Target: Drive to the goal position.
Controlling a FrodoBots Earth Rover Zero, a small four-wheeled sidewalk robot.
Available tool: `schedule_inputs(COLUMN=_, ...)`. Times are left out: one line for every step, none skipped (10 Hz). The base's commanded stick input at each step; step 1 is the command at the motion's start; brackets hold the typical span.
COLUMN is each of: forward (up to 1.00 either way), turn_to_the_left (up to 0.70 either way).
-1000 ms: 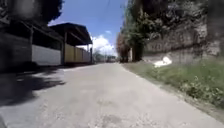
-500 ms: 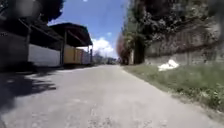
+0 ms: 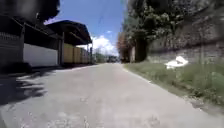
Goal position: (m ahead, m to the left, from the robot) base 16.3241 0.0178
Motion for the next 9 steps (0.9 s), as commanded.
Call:
schedule_inputs(forward=1.0, turn_to_the_left=0.0)
schedule_inputs(forward=1.0, turn_to_the_left=0.0)
schedule_inputs(forward=1.0, turn_to_the_left=0.0)
schedule_inputs(forward=1.0, turn_to_the_left=0.0)
schedule_inputs(forward=1.0, turn_to_the_left=0.0)
schedule_inputs(forward=1.0, turn_to_the_left=0.0)
schedule_inputs(forward=1.0, turn_to_the_left=0.0)
schedule_inputs(forward=1.0, turn_to_the_left=0.0)
schedule_inputs(forward=1.0, turn_to_the_left=0.0)
